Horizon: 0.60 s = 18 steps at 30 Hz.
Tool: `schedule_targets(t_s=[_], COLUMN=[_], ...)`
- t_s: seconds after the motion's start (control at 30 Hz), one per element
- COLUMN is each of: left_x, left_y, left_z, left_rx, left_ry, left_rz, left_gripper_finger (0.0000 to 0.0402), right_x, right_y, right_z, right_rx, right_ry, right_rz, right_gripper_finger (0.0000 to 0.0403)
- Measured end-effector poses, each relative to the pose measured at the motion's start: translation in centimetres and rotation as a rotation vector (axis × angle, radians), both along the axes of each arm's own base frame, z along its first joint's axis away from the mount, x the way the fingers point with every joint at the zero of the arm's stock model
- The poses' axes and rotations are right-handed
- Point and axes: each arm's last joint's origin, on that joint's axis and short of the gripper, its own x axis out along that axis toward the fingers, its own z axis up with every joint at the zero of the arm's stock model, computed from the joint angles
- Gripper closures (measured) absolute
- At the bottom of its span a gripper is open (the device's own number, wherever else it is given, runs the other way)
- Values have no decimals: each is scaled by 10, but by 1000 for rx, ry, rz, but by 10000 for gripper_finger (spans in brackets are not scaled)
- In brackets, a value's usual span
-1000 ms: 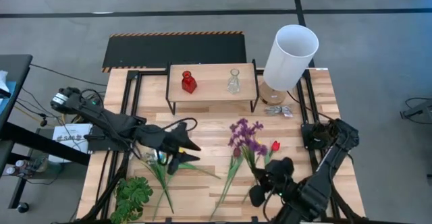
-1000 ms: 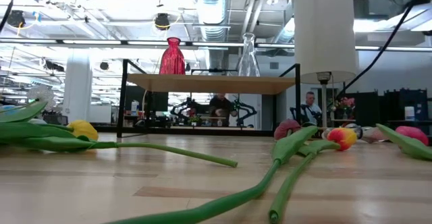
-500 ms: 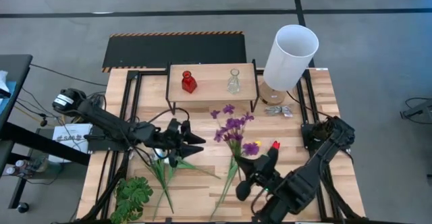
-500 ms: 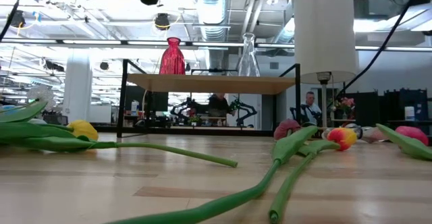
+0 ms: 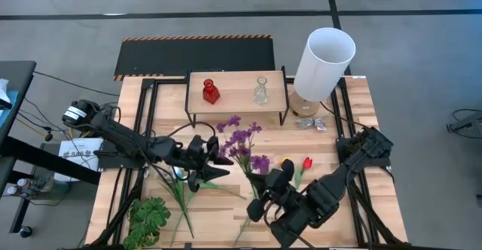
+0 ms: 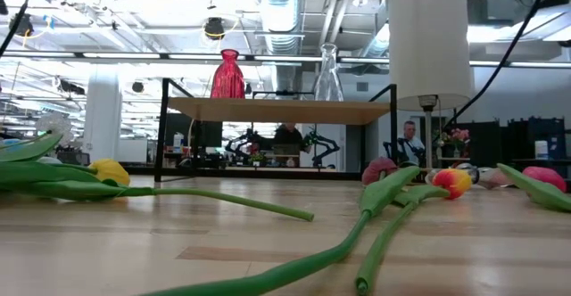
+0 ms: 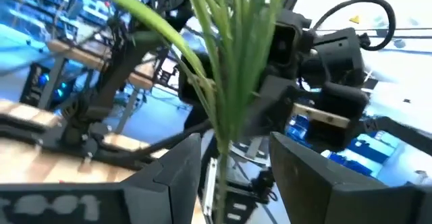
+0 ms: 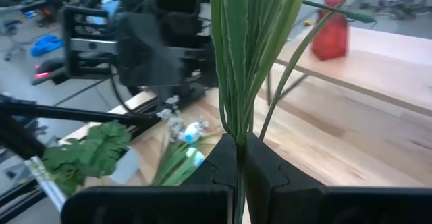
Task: Pick and place flowers into a vace then onto a shelf
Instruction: Put the violet flowers into the red vase on the shelf
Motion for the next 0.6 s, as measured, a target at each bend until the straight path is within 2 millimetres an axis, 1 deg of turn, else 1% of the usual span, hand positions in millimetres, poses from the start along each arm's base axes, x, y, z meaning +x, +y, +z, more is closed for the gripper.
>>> schedule_targets(t_s=[0.2, 0.43, 0.6], left_x=[2, 2, 2], left_y=[0, -1, -1], left_z=[10, 10, 10], left_rx=[1, 12, 14], left_ry=[-31, -30, -31], left_rz=[-12, -51, -60], left_gripper_finger=[239, 239, 239], right_x=[15, 26, 30], right_y=[-4, -15, -19], right_z=[7, 6, 5], right_rx=[-3, 13, 29], right_ry=[-14, -2, 10], right_rz=[59, 63, 71], right_gripper_finger=[403, 403, 403])
